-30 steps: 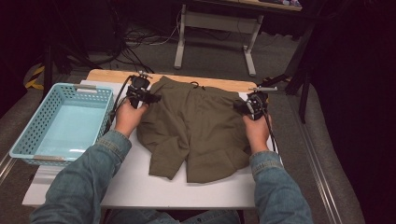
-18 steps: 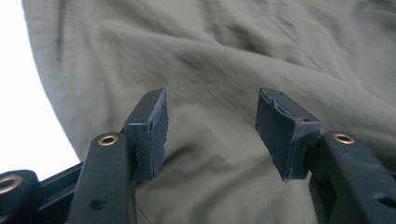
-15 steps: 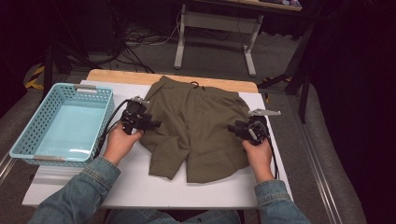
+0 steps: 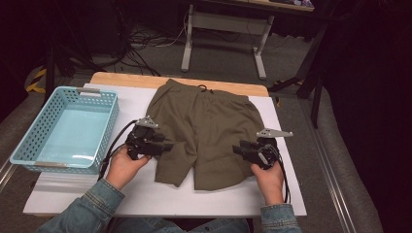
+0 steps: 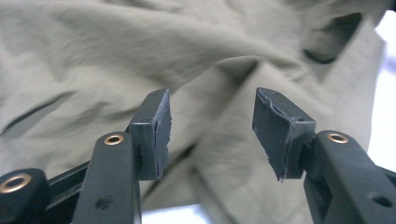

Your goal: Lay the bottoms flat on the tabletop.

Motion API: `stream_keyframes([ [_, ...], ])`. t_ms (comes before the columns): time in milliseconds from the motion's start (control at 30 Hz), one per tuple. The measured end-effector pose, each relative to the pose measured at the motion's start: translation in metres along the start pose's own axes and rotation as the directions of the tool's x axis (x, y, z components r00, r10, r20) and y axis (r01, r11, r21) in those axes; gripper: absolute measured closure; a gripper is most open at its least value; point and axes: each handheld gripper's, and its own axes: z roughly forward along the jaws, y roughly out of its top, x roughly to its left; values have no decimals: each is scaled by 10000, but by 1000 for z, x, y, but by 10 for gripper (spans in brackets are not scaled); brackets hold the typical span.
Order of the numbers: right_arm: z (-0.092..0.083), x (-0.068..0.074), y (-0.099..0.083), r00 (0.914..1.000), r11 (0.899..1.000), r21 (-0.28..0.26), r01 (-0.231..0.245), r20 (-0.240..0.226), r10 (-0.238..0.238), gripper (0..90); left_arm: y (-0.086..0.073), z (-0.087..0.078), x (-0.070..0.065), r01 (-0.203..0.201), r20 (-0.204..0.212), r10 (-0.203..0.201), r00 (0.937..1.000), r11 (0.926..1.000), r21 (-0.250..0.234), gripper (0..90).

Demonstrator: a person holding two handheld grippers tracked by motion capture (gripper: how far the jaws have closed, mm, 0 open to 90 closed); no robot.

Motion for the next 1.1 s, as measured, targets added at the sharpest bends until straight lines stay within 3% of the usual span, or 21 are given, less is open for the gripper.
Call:
stream_keyframes([
  [67, 1, 0, -2, 9990, 9994, 311, 163, 412, -176, 540, 1, -1, -9, -207, 144, 207, 9997, 9998, -40, 482],
  [200, 1, -8, -10, 9968, 9983, 576, -77, 800, 30, 535, 5, 1, -34, -842, 609, 850, 9945, 9963, -161, 489],
  [300, 1, -16, -14, 9965, 9970, 678, -370, 767, 317, 522, 7, 12, -48, -1248, 959, 1241, 9876, 9922, 15, 487],
  [467, 2, -21, -19, 9951, 9936, 1005, -511, 891, 421, 500, 6, 35, -60, -1448, 1534, 1350, 9789, 9880, 545, 477],
  [533, 2, -21, -20, 9942, 9919, 1154, -524, 994, 410, 498, 5, 44, -64, -1573, 1581, 1452, 9767, 9853, 671, 473],
  [633, 1, -22, -23, 9938, 9897, 1322, -558, 1033, 422, 572, 6, 54, -68, -1586, 1766, 1425, 9739, 9840, 809, 472],
  [800, -9, -23, -28, 9973, 9873, 1470, -598, 505, 529, 865, 7, 63, -71, -1593, 1907, 1402, 9716, 9833, 885, 467],
  [1100, -32, -16, -36, 9977, 9920, 1138, -555, 438, 507, 898, 9, 75, -70, -1579, 1968, 1379, 9707, 9834, 897, 437],
])
